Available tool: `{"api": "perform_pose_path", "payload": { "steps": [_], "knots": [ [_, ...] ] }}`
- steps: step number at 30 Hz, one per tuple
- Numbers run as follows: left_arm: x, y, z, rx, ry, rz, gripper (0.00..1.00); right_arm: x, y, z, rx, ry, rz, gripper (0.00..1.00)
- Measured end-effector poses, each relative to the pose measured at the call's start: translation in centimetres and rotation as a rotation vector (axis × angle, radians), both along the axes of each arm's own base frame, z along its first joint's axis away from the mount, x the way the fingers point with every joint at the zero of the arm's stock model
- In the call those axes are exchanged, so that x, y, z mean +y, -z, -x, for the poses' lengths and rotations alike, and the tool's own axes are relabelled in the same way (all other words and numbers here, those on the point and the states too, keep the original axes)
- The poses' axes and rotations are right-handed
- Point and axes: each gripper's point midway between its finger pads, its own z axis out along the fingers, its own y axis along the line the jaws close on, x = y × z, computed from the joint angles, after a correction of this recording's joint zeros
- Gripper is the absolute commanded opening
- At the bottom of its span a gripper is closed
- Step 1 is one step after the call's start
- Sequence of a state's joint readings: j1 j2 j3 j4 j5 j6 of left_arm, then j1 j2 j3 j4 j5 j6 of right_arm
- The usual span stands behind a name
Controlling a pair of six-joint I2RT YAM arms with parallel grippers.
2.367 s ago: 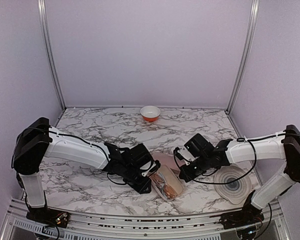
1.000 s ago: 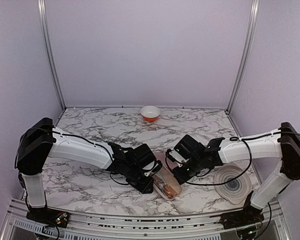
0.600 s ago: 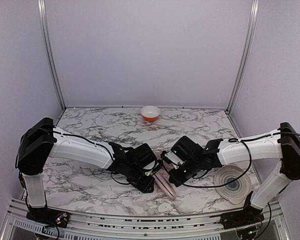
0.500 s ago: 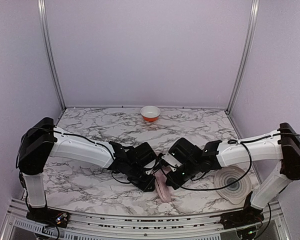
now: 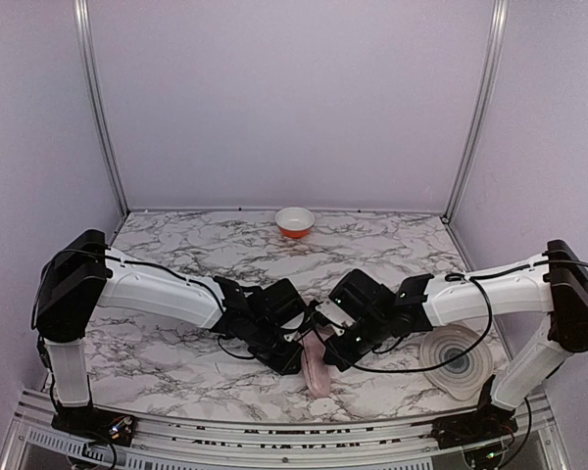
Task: Organize the sunglasses
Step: Close the case with sunglasses at the center of the board, then move the case with the sunglasses to the center of the board.
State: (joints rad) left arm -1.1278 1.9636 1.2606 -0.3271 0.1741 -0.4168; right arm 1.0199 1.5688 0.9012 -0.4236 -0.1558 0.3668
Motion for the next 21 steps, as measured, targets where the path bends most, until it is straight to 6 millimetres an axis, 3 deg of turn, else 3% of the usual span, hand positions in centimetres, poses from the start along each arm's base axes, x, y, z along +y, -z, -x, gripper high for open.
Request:
{"api": "perform_pose_path", "payload": {
  "steps": [8,12,17,21],
  "knots": [
    [0.3,0.1,-0.4,-0.024,-0.017,-0.007,0.25,0.2,-0.2,0.0,-0.013,0.003,-0.004,0.05],
    [0.8,-0.2,-0.7,-0.054,-0.028,-0.001,0.28,1.1,-1.7,0.0,-0.040,0.004,-0.059,0.12],
    [2.3,-1.6,-1.3,-0.120,-0.050,-0.011,0.29,1.5,-4.5,-0.8,-0.103,0.036,-0.132,0.29],
    [3.7,-3.2,-2.4,-0.198,-0.080,-0.022,0.29,1.4,-5.7,-1.5,-0.138,0.075,-0.152,0.50]
  ]
}}
